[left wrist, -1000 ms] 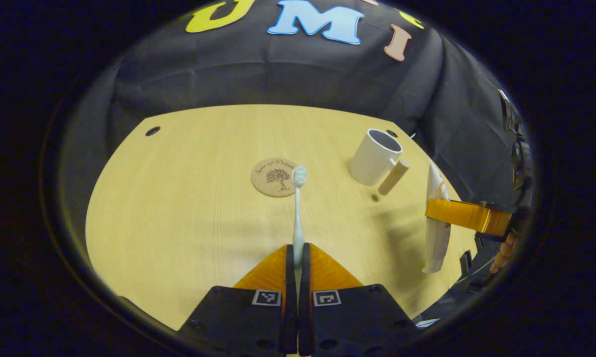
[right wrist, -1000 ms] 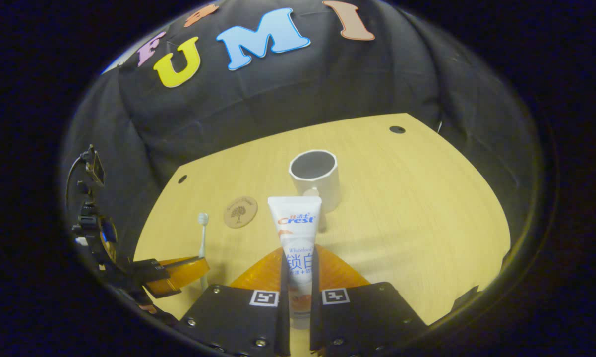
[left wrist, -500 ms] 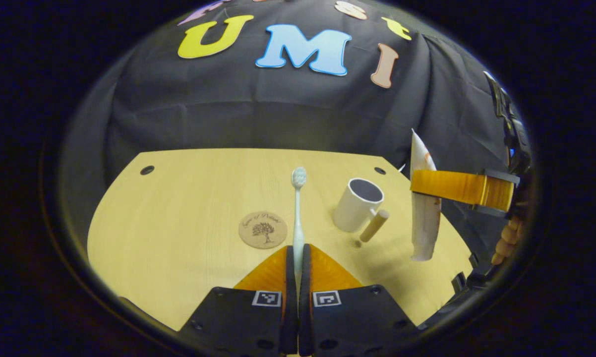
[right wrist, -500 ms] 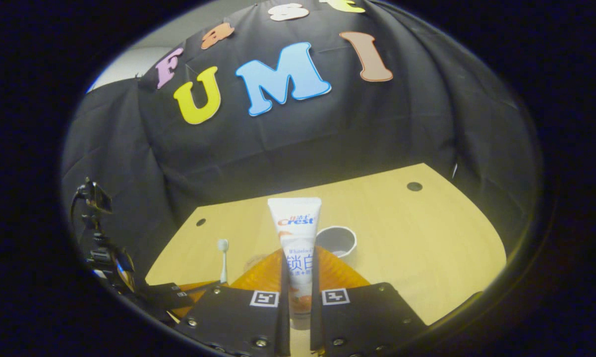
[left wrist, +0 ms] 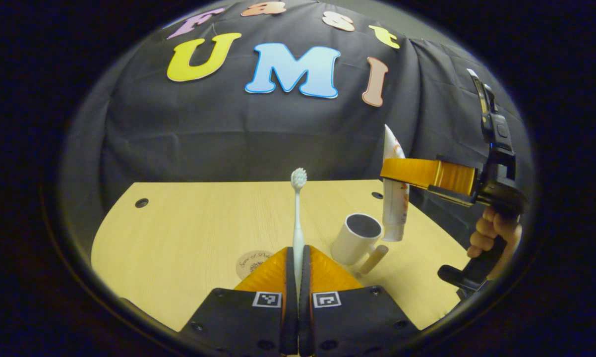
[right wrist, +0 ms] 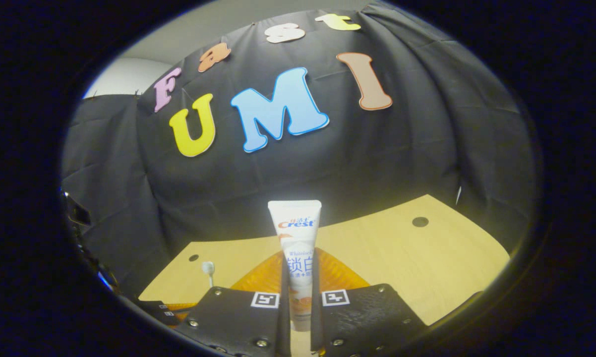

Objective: Put the toothbrush and toothpaste on the desktop into the cup, then pick up the cup and place it on the coaster on the desktop.

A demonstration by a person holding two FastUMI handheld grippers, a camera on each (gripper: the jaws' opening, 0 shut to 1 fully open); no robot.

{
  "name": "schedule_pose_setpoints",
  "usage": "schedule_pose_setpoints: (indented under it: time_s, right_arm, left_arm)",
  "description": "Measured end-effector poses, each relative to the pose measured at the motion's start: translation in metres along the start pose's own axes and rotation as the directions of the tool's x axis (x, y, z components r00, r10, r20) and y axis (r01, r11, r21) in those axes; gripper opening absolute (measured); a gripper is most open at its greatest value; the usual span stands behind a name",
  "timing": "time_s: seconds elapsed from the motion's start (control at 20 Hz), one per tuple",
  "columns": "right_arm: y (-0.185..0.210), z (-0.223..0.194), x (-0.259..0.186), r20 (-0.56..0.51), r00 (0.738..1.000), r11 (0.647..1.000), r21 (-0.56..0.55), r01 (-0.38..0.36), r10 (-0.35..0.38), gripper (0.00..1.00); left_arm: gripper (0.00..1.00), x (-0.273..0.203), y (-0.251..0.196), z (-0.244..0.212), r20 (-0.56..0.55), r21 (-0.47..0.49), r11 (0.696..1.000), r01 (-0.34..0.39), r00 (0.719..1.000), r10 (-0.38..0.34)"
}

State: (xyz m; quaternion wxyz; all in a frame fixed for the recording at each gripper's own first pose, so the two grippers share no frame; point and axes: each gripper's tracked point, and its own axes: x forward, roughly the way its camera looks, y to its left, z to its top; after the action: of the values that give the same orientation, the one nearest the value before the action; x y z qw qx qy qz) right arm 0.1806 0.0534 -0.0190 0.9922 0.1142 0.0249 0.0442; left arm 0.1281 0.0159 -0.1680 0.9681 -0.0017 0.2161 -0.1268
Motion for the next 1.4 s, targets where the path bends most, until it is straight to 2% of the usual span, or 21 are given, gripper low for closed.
schedule_pose_setpoints:
  time_s: [0.2, 0.4, 0.6, 0.8, 1.05, 1.4]
  right_arm:
    - [-0.020, 0.006, 0.031, 0.059, 0.997, 0.999, -0.029, 0.044, -0.042, 0.17]
    - [-0.029, -0.006, 0.052, 0.051, 0.996, 0.997, -0.038, 0.069, -0.067, 0.16]
    - [-0.036, -0.039, 0.067, -0.030, 0.996, 0.993, -0.084, 0.086, -0.089, 0.17]
    - [-0.042, -0.059, 0.063, -0.106, 0.987, 0.985, -0.143, 0.101, -0.117, 0.23]
    - [-0.045, -0.098, 0.052, -0.255, 0.958, 0.976, -0.201, 0.080, -0.131, 0.26]
    - [-0.044, -0.097, 0.039, -0.272, 0.954, 0.966, -0.252, 0.053, -0.123, 0.32]
  left_arm:
    - [0.09, 0.006, -0.004, 0.017, 0.047, 0.005, 1.000, 0.029, 0.998, -0.029]
    - [0.08, 0.010, -0.006, 0.029, 0.086, 0.005, 0.999, 0.043, 0.995, -0.043]
    - [0.09, 0.017, -0.001, 0.032, 0.086, 0.008, 0.999, 0.036, 0.996, -0.036]
    - [0.09, 0.022, -0.001, 0.032, 0.086, 0.007, 0.999, 0.038, 0.996, -0.039]
    - [0.09, 0.035, -0.014, 0.033, 0.093, -0.051, 0.997, 0.063, 0.994, -0.058]
    - [0.09, 0.048, -0.025, 0.043, 0.136, -0.089, 0.992, 0.094, 0.987, -0.082]
